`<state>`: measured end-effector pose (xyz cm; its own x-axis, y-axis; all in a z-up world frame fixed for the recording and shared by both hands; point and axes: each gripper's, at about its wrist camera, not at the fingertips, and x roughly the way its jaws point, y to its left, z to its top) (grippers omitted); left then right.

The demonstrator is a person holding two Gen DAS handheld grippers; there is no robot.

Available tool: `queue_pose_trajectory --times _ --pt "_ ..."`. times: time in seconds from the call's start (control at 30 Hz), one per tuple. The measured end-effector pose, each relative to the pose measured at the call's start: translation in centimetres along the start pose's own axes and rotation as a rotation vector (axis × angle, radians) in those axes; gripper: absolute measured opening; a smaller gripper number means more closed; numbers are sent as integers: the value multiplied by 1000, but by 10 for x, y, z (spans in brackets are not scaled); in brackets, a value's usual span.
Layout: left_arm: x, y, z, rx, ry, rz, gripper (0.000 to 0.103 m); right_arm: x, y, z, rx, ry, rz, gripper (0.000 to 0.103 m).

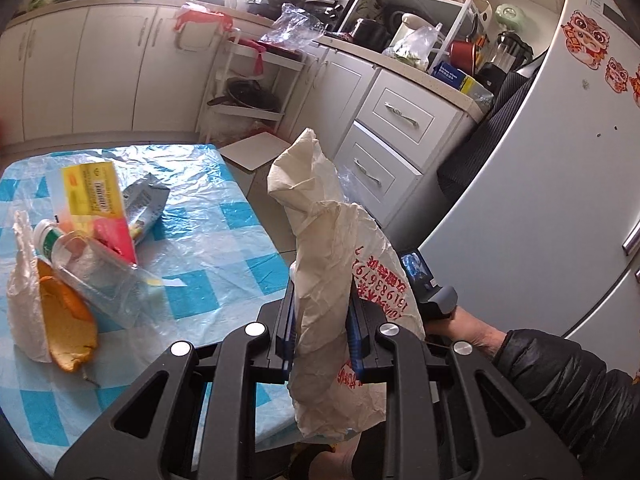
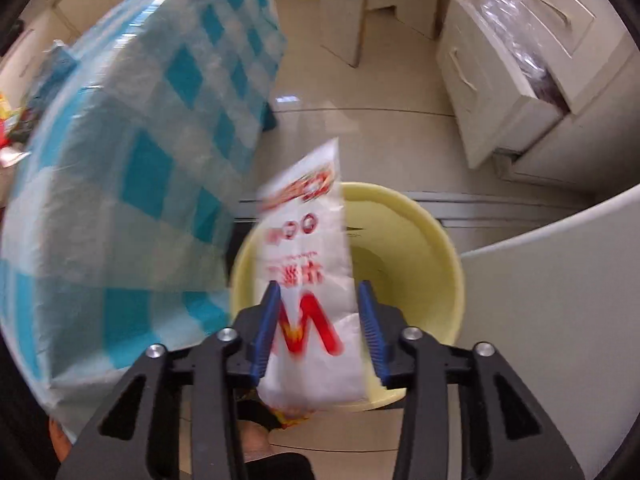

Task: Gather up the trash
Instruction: 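Drop the paper bag into the yellow bucket with the right gripper while the left gripper carries the plastic bag, then return both tools to the table, left gripper still holding the plastic bag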

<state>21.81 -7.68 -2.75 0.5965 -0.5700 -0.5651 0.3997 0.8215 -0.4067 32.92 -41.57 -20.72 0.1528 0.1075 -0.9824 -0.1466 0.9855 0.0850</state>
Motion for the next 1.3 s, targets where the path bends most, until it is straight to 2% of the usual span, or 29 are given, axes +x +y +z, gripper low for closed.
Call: queue_pose_trajectory --times 0.07,0.13,0.2,0.27,0.37,0.47,0.63,0.73,0.8,0.83,0.9,0.93,1.1,1.3 --pt "17 -5 1 9 22 6 20 -6 -10 -1 56 -14 -10 45" --pt "33 -9 -1 23 43 10 20 -23 -18 -1 87 -75 -40 49" --pt "52 -14 -3 41 66 19 20 -51 -22 -3 114 -175 -78 63" --pt "72 -17 -7 47 95 29 20 -82 -27 -3 141 -291 -108 69" --pt "101 -24 -12 49 144 50 20 -128 -33 -8 192 -481 -147 76" --pt "124 -40 -17 76 178 56 20 -157 -36 -8 216 -627 -168 77" --pt "186 -68 -26 104 273 93 21 -195 -27 -15 224 -807 -198 88" --pt "226 -80 -35 106 361 128 25 -202 -29 -18 231 -852 -185 88" --pt "250 -86 -41 101 420 145 37 -203 -33 -17 239 -852 -177 89" --pt "259 -88 -43 102 447 161 50 -204 -34 -16 242 -846 -175 89" --pt "269 -93 -46 109 471 191 58 -203 -36 -16 246 -840 -173 89" --pt "269 -95 -46 114 474 193 58 -203 -37 -16 247 -838 -173 89" --pt "238 -99 -40 147 422 222 70 -204 -34 -17 247 -839 -170 89" --pt "156 -87 -32 169 286 324 82 -213 -17 -28 247 -868 -162 92"
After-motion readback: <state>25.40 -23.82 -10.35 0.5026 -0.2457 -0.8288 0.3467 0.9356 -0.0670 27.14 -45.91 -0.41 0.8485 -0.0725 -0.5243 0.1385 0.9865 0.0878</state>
